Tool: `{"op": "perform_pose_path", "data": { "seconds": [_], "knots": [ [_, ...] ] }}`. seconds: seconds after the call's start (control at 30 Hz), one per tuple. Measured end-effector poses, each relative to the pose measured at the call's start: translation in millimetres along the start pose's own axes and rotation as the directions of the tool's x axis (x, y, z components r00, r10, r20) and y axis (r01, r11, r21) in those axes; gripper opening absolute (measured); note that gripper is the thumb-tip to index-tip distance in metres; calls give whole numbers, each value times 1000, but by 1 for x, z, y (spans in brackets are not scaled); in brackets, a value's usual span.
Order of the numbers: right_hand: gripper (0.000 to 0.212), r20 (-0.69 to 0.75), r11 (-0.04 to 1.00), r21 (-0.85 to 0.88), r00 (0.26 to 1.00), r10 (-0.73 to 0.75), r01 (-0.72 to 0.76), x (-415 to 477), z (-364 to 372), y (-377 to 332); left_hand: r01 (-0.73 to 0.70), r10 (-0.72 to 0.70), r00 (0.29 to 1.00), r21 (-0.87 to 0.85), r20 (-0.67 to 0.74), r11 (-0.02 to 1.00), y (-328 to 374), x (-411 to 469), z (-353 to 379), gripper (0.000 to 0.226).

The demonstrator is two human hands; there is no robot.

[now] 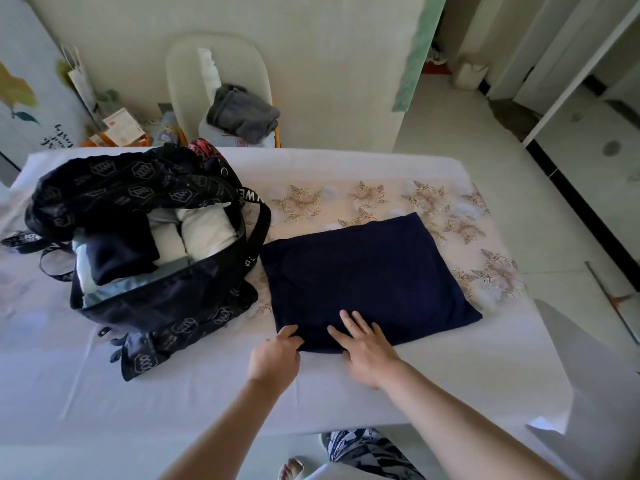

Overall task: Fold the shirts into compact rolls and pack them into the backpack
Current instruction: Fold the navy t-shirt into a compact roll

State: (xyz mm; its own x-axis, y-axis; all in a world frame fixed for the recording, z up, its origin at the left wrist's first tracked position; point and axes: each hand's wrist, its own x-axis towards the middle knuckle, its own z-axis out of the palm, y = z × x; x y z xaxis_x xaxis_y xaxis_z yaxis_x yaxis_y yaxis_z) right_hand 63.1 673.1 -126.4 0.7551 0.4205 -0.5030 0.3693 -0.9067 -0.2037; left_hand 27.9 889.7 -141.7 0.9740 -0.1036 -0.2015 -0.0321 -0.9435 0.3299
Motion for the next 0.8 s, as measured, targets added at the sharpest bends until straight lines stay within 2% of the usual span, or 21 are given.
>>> {"op": "perform_pose_path", "data": {
  "seconds": [0.1,0.13,0.2,0.3,0.37,0.43,0.5,0.57,0.63,0.73,0.8],
  "knots": [
    [61,52,1000,25,999,6,-7,-3,3,-6,48,-73,993,-259,-88,965,6,3,-4,34],
    [59,55,995,96,998,-4,-1,-3,-1,-4,34,-76,989,-312,-124,949,9,6,-9,32],
    [51,14,938,348,1000,7,-11,-5,-15,5,-44,-33,977,-347,-212,937,18,20,-23,28],
    [39,-120,713,698,970,212,-70,-7,-43,27,-250,142,933,-312,-330,917,46,47,-45,26],
    [31,-159,509,860,922,353,-47,-6,-62,50,-373,284,909,-294,-306,880,74,67,-52,26],
    [30,-86,298,953,883,461,-62,-5,-75,73,-468,412,881,-307,-230,829,109,80,-49,27],
    [35,22,204,968,860,510,-146,-10,-80,91,-561,535,827,-316,-171,766,140,86,-34,30],
    [35,150,179,941,829,538,-286,-14,-78,103,-582,593,802,-314,-71,750,158,87,-14,44],
    [36,230,173,912,813,535,-371,-15,-71,110,-572,580,812,-285,-64,770,157,88,0,52],
    [51,136,278,899,819,557,-339,-3,-56,119,-476,447,879,-241,-165,846,137,99,4,47],
    [66,90,362,862,810,579,-354,3,-51,118,-359,342,929,-130,-139,924,121,113,-6,50]
  ]
}}
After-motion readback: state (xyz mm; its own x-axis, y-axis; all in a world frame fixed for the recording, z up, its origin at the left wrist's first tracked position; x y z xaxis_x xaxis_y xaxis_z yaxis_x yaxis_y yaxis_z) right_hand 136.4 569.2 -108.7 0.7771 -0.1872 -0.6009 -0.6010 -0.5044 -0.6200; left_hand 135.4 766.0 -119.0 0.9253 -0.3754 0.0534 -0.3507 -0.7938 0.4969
